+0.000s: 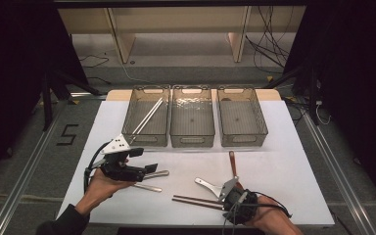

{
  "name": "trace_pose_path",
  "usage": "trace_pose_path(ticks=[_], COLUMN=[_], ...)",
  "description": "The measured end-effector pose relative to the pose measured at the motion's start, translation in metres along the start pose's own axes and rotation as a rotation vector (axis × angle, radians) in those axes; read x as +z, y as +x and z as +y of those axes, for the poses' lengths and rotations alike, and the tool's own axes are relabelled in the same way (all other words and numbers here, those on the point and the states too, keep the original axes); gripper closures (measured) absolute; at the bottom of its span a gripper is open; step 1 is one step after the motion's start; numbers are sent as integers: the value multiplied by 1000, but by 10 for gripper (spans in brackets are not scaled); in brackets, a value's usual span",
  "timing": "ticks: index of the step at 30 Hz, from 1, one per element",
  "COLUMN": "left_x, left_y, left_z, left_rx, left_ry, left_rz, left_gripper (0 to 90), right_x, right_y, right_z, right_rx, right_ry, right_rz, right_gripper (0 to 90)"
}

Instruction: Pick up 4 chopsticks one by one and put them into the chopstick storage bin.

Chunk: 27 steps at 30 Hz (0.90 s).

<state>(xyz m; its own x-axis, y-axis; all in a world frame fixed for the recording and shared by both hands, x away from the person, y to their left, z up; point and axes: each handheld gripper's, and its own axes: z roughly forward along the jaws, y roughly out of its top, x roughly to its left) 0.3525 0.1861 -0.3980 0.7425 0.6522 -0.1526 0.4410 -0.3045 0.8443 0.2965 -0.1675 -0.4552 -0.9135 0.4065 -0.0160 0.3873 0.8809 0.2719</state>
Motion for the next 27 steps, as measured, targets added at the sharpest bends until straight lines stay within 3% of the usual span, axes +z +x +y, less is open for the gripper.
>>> trace_pose_path(ticks=[14, 18, 22, 27], left_x=[1, 1, 2, 5], left_y=[-2, -2, -3, -6], left_z=[-1, -1, 0, -1], left_rx=[16, 21, 29, 54], left_ry=[11, 14, 19, 42], left_rz=[9, 8, 5, -7], left_gripper=[204, 205, 207, 212], right_x=[3, 3, 3, 2], right_y=[0, 1, 3, 4], right_z=[8, 11, 13, 12], right_rx=[-54, -50, -96, -142], right_ry=[92, 110, 132, 119], right_rz=[20, 24, 23, 15], right_gripper=[773, 810, 845, 853])
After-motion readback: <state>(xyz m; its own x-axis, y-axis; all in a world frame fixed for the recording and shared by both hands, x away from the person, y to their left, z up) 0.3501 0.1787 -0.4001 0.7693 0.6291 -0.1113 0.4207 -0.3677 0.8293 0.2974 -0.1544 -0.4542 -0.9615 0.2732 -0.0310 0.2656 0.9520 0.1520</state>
